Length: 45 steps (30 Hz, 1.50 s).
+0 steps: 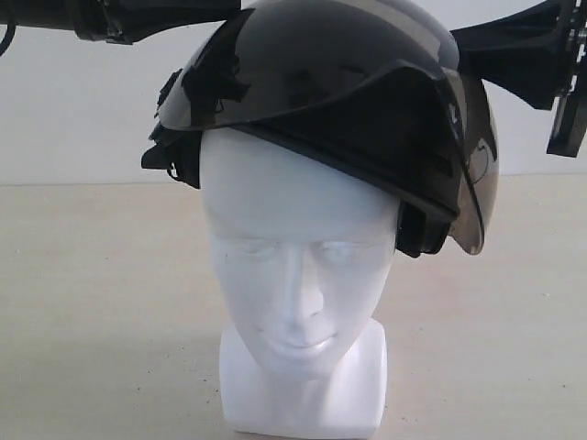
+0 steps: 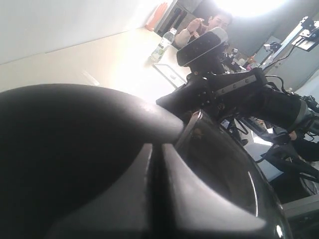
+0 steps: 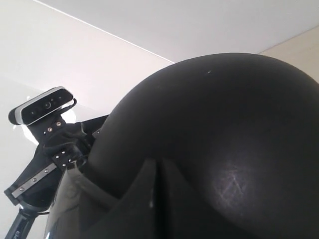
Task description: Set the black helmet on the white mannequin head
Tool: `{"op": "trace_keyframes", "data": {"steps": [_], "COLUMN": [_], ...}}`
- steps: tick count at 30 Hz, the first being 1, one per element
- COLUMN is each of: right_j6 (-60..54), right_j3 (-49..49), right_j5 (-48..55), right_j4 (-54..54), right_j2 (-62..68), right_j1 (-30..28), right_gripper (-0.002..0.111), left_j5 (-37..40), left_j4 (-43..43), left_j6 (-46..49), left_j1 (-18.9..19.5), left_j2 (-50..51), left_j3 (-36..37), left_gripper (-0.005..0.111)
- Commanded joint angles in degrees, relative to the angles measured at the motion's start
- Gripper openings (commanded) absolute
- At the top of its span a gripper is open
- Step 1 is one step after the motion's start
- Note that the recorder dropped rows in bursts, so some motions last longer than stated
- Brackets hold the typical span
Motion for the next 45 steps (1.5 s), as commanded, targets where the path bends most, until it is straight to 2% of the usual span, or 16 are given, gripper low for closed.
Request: {"op": "trace_keyframes", "data": {"steps": [1,9,15,35,45], "right_j6": [1.4,1.7,2.7,4.2,0.7], "right_j3": [0.2,0.2,0.2,0.2,-1.1], "right_j5": [3.5,3.5,3.5,3.5,3.3], "right_j4": [-1.1,-1.2,-1.1,-3.7,3.4], "right_j2": [-0.3,-0.3,-1.1,-3.6,-3.6], "right_j1": [0.4,7.8,10.8,10.8,9.7], "right_gripper": [0.000,0.000,0.000,0.000,0.000], "left_j5": [-0.7,-0.7,-0.7,-0.7,-0.7], "left_j4": [2.4,2.4,2.4,2.4,2.4], "left_j6": [-0.5,-0.5,-0.5,-0.5,-0.5], "left_j1": [-0.4,3.0,4.4,4.4,4.5], "left_j2": [-0.3,-2.4,-4.6,-4.9,-4.9], "left_j3": [2.2,7.1,9.9,11.4,11.4], "left_gripper": [0.004,0.004,0.004,0.004,0.004]}}
